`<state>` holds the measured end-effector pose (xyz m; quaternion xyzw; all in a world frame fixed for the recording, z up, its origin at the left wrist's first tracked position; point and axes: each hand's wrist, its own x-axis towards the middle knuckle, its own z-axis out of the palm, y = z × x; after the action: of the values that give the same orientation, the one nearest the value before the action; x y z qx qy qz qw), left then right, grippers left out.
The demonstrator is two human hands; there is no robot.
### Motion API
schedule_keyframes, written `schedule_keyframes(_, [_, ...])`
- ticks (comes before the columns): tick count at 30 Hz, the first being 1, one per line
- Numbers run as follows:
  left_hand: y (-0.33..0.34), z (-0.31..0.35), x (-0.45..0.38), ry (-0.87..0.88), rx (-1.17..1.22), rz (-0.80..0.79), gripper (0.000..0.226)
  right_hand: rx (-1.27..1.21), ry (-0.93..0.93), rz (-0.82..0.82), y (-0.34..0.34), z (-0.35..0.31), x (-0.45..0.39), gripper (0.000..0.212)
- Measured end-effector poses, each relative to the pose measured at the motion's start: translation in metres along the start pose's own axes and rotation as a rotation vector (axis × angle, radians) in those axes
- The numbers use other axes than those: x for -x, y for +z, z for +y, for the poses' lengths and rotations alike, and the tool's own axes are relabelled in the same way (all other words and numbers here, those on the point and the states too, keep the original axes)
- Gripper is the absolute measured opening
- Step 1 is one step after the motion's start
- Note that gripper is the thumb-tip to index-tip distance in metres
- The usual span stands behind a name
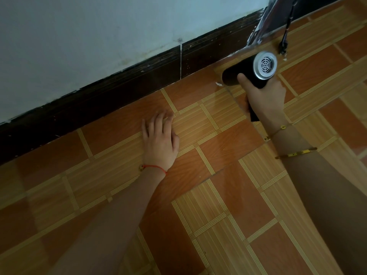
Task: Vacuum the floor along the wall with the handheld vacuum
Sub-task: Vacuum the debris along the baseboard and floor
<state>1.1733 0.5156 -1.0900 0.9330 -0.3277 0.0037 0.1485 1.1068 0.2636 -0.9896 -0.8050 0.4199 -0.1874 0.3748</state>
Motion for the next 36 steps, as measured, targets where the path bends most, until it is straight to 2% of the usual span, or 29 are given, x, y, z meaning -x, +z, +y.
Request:
schedule_keyframes(9, [0.000, -0.001, 0.000, 0.009, 0.002, -0.005, 0.053, 0.091, 0.004, -0.089, 0.010, -0.002, 0.004, 0.074])
schedule_keyframes(12, [-0.001, 0.000, 0.000, 0.012, 0.006, 0.011, 0.053, 0.056, 0.016, -0.147, 0.013, -0.006, 0.003, 0.052])
schedule_keyframes(14, [-0.001, 0.000, 0.000, 0.014, 0.013, 0.018, 0.052, 0.077, -0.028, -0.130, 0.016, -0.008, 0.005, 0.045])
schedule_keyframes(19, [-0.001, 0.000, 0.000, 0.009, 0.015, 0.021, 0.052, 0.012, -0.025, -0.074, 0.022, -0.010, 0.008, 0.050])
schedule_keyframes(23, [0.000, 0.000, 0.000, 0.009, 0.006, 0.019, 0.052, 0.038, -0.071, -0.125, 0.025, -0.012, 0.011, 0.046])
schedule_keyframes(24, [0.000, 0.000, 0.000, 0.009, 0.003, 0.021, 0.052, 0.054, -0.071, -0.147, 0.027, -0.012, 0.011, 0.051])
schedule_keyframes(27, [0.000, 0.000, 0.000, 0.005, 0.001, 0.025, 0.051, 0.158, -0.102, -0.159, 0.030, -0.014, 0.016, 0.082])
schedule_keyframes(30, [0.001, 0.000, 0.000, 0.006, 0.000, 0.024, 0.052, 0.186, -0.149, -0.079, 0.032, -0.016, 0.019, 0.083])
schedule_keyframes(36, [0.001, 0.000, 0.000, 0.007, 0.001, 0.020, 0.052, 0.227, -0.143, -0.152, 0.033, -0.021, 0.021, 0.096])
